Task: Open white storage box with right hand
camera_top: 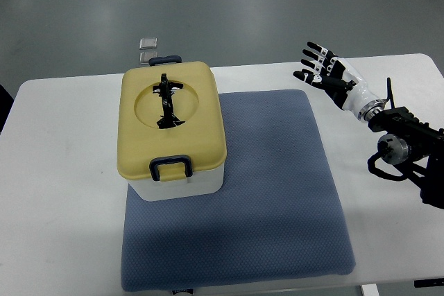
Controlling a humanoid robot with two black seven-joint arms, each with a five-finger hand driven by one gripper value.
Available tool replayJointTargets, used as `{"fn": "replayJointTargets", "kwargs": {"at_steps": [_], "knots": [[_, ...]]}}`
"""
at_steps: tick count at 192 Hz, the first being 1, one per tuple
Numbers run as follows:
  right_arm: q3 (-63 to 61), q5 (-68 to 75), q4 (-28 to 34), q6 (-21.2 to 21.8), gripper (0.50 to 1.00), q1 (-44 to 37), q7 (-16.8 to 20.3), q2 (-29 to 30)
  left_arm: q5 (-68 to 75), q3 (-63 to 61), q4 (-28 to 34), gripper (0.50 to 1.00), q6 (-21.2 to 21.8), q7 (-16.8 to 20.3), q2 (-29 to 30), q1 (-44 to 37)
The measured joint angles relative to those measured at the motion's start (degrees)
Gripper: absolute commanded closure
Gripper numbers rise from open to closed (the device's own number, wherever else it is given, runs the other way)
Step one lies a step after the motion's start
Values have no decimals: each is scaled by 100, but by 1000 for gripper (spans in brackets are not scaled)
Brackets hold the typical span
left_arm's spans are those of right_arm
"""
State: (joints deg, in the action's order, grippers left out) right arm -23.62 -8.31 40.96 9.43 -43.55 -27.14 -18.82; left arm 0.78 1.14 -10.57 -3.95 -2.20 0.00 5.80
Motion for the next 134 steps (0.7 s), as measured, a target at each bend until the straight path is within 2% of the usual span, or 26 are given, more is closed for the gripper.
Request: {"fn": "replayJointTargets", "kwargs": {"at_steps": [134], "knots": [[8,-298,0,6,576,-56,-1,-10,-2,0,-7,500,0,-5,0,0]]}}
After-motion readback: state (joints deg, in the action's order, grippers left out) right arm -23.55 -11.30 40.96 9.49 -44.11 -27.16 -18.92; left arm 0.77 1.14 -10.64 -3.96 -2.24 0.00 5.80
